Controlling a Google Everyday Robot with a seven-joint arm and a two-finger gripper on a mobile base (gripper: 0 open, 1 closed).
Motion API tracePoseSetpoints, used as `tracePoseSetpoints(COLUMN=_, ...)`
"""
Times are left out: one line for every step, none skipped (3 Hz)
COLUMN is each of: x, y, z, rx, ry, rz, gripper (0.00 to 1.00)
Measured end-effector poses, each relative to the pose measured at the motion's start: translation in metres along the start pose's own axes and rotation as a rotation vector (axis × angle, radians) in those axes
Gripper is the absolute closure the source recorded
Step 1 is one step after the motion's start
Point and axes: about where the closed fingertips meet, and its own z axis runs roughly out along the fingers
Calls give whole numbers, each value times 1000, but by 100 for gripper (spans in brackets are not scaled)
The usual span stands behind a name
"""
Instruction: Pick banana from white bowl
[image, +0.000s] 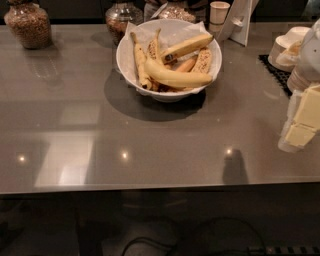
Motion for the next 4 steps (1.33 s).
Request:
tracePoseSetpoints(x=0, y=0, z=0, rx=0, ry=0, rz=0, gripper=0)
tracePoseSetpoints(x=-14, y=-13, z=5, rx=38, ry=-62, rz=8, gripper=0)
tracePoseSetpoints(x=-45, y=-39, z=17, rx=92, ry=-166, rz=14, gripper=0)
tracePoseSetpoints(x=-77, y=-69, z=27, rx=134, ry=-257, rz=19, gripper=0)
